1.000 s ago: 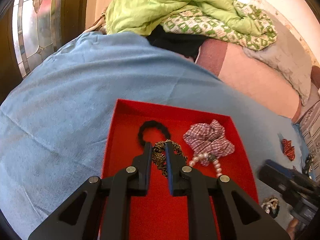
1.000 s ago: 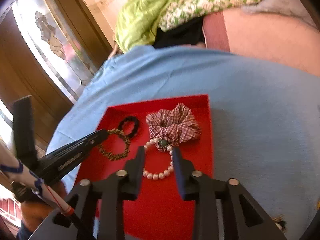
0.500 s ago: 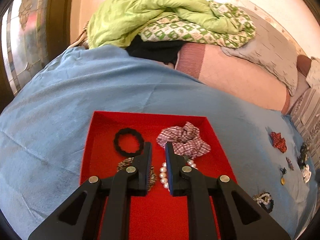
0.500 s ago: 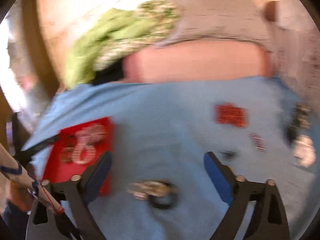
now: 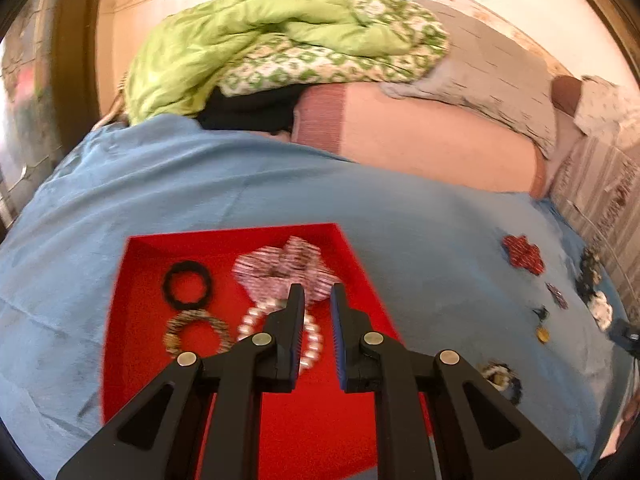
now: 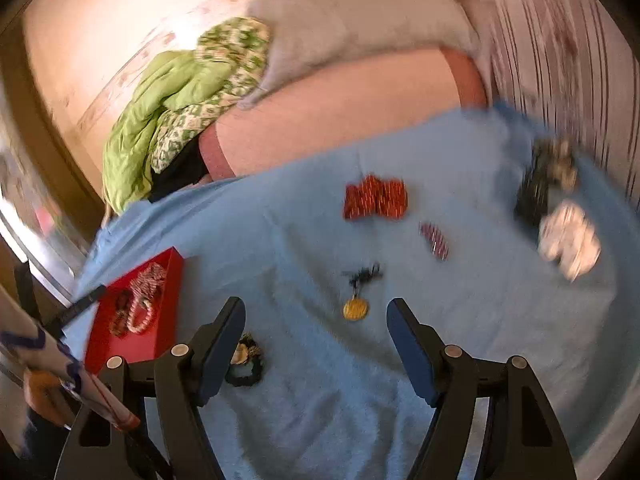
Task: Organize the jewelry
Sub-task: 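Move the right tool to the gold pendant and grasp its black cord, then lift the gold pendant by its cord and carry it toward the red tray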
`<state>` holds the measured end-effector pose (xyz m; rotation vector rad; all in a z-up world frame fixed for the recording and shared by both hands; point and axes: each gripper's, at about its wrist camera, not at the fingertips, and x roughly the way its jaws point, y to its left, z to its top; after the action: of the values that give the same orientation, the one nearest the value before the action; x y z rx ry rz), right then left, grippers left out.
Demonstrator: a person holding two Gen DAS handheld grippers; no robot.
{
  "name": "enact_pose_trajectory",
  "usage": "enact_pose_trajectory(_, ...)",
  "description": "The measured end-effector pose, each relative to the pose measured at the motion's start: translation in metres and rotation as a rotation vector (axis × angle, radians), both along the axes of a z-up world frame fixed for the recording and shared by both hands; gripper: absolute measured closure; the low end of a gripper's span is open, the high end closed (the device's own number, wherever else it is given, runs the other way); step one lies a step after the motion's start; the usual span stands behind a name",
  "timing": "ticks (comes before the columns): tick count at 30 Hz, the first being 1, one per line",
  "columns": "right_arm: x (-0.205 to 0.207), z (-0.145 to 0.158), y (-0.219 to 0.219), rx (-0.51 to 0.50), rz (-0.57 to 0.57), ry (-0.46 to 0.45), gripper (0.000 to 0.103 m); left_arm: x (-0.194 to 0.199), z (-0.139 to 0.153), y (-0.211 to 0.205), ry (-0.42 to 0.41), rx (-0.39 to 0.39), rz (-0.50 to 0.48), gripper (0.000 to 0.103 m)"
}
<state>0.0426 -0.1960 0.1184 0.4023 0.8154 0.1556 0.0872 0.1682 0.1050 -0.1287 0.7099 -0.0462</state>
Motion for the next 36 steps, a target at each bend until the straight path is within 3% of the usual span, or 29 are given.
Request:
enact_pose_trajectory(6, 0.017, -0.028, -0.013, 0.007, 0.007, 0.094, 0.039, -0.003, -0.006, -0.035, 0.023, 0.000, -0.094, 0.090)
enact_pose_trajectory(12, 0.042, -0.046, -0.006, -0.045, 0.016, 0.143, 0.040, -0.003, -0.013, -0.063, 0.049, 0.021, -0.173, 0.082)
enact_pose_trajectory(20, 0.082, -0.061, 0.014, -0.148, 0.005, 0.169, 0.040, -0.001, -0.020, -0.073, 0.105, -0.017, -0.223, 0.075)
enact_pose_trajectory(24, 0.106, -0.077, 0.018, -0.177, -0.001, 0.208, 0.040, -0.002, -0.021, -0.078, 0.120, -0.023, -0.237, 0.065)
enact_pose_trajectory(26, 0.112, -0.084, 0.020, -0.189, -0.006, 0.217, 0.046, -0.003, -0.022, -0.081, 0.130, -0.021, -0.247, 0.062)
enact_pose_trajectory(27, 0.113, -0.084, 0.022, -0.212, -0.005, 0.207, 0.063, -0.004, -0.023, -0.082, 0.135, -0.020, -0.252, 0.061)
enact_pose_trajectory(28, 0.113, -0.082, 0.023, -0.228, 0.001, 0.199, 0.088, -0.006, -0.024, -0.084, 0.138, -0.018, -0.257, 0.061)
enact_pose_trajectory(29, 0.112, -0.081, 0.021, -0.196, 0.011, 0.193, 0.093, -0.007, -0.025, -0.085, 0.142, -0.016, -0.265, 0.061)
enact_pose_trajectory(36, 0.091, -0.046, 0.007, -0.038, 0.013, 0.071, 0.093, -0.020, -0.031, -0.107, 0.145, -0.002, -0.314, 0.061)
